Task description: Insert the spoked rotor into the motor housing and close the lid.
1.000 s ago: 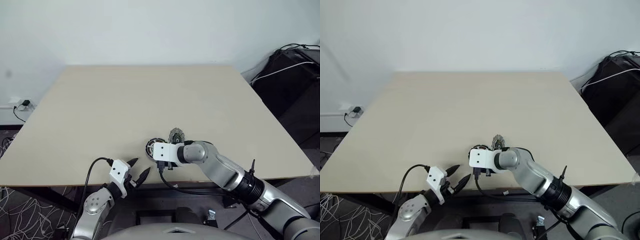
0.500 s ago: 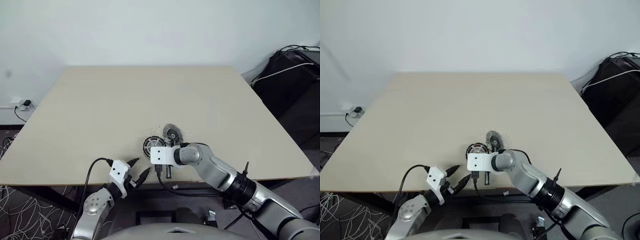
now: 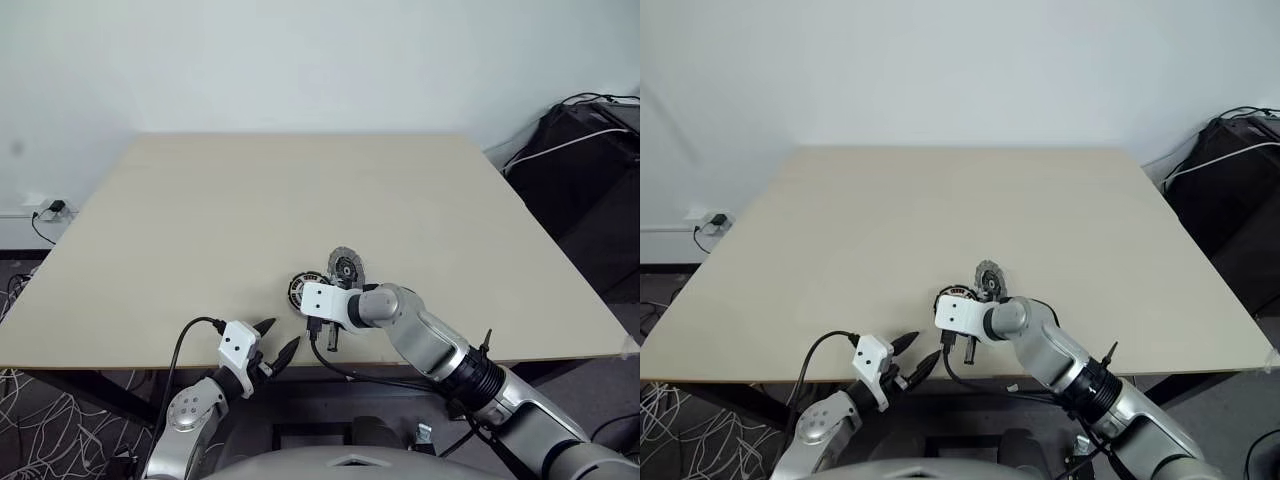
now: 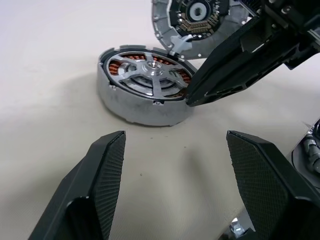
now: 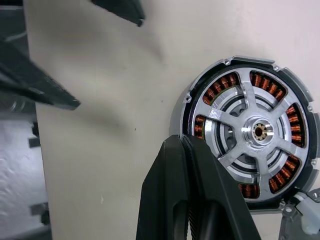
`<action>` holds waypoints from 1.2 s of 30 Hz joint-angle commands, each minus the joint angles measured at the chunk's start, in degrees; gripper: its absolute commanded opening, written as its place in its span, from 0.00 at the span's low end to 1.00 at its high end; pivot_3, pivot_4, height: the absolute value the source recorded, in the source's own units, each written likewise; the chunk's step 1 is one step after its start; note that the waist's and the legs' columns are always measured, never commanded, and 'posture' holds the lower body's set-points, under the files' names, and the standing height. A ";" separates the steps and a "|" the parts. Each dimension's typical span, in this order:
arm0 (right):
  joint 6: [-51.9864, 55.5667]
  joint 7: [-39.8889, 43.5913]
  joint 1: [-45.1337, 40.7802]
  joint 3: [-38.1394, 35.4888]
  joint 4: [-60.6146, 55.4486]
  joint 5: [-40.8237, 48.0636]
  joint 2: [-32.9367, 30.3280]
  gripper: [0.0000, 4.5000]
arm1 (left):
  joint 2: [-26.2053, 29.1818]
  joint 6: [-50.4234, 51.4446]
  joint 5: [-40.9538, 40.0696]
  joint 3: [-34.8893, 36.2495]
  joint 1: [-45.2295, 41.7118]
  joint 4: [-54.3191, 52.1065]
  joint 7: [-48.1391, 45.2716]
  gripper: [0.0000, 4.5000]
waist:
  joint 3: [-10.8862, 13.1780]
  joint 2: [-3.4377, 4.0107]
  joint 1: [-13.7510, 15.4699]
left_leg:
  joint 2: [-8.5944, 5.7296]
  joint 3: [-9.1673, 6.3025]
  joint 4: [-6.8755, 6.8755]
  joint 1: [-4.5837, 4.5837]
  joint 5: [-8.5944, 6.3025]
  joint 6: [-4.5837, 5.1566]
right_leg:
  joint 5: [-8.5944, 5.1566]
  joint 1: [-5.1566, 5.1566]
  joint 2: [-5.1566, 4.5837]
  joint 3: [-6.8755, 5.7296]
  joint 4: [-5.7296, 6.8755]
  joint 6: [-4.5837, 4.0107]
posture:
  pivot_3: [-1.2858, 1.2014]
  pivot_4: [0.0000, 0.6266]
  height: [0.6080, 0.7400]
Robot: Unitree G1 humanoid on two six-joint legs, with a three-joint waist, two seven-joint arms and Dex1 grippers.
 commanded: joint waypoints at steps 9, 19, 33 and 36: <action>9.70 -4.86 -0.91 -5.62 1.46 3.03 5.19 0.00 | -0.07 0.05 -0.92 -0.02 -0.62 -1.31 -0.25 0.76 | 0.00 0.00 -0.19 | 0.00 0.00 -0.01 -0.01 -0.01 -0.01 | 0.03 -0.01 0.01 0.00 -0.02 -0.07 | 0.52 0.00 1.00; 13.94 -9.98 -1.79 -9.16 3.19 5.80 9.96 0.00 | -0.02 0.25 -0.98 -0.18 -0.34 -1.72 -0.20 0.76 | 0.02 0.03 -0.77 | 0.01 -0.04 -0.01 0.01 -0.01 -0.02 | 0.02 -0.01 0.01 -0.01 0.03 0.06 | 0.52 0.00 1.00; 17.03 -8.79 -1.44 -12.74 -8.67 14.00 11.38 0.51 | 0.35 0.78 -1.06 -0.36 -0.10 -2.00 -0.60 0.76 | 0.07 0.09 -0.87 | -0.02 -0.02 -0.17 -0.24 0.14 0.24 | -0.01 -0.33 0.02 0.01 -0.03 -0.13 | 0.52 0.00 1.00; 21.94 -8.79 -1.62 -17.09 -13.33 18.90 14.22 0.51 | 0.40 0.94 -1.08 -0.45 -0.17 -2.01 -0.76 0.76 | 0.07 0.09 -0.84 | 0.00 -0.04 -0.23 -0.28 0.14 0.24 | -0.02 -0.39 0.06 0.01 -0.03 -0.16 | 0.52 0.00 1.00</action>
